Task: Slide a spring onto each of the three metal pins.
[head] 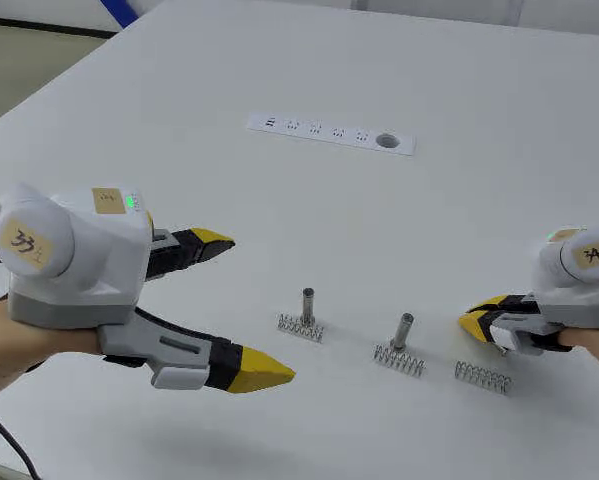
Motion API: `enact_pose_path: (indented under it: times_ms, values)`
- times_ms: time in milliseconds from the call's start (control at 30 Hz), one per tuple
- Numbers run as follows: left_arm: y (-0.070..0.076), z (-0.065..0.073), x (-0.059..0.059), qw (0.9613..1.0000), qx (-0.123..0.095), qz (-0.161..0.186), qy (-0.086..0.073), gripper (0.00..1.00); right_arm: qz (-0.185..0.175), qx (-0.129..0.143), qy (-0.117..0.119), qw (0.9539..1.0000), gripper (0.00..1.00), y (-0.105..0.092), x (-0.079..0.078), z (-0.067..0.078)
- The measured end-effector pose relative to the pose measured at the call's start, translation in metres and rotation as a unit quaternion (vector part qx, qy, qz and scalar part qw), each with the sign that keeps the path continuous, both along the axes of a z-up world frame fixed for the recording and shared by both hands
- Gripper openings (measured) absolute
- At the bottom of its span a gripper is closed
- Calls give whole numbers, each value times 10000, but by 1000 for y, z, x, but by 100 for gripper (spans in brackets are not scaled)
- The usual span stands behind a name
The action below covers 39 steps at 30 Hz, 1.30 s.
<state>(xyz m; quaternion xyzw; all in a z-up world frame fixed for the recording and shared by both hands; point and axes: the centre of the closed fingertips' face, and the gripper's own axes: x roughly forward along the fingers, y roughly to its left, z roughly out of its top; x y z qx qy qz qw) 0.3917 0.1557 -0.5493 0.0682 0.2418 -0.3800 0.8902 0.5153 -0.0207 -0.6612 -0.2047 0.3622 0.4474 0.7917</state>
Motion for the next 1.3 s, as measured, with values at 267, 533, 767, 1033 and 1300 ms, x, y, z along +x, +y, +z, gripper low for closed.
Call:
enact_pose_path:
  times_ms: [267,533,767,1033,1300]
  values:
    - [-1,3,-2,10000,21,-19,-12,95,-325,61,115,9994,7,-1,2,0]
    - [2,10,-6,10000,8,-8,-70,94,-342,331,-85,9988,7,0,1,14]
    - [-4,15,-7,9999,24,-31,-125,93,-285,417,-352,9981,7,-1,-2,25]
    - [-10,20,-10,9998,31,-44,-178,94,-301,665,-517,9960,8,-9,-8,37]
    - [-13,23,-13,9997,69,-51,-212,94,-521,1127,-494,9910,8,-18,-13,46]
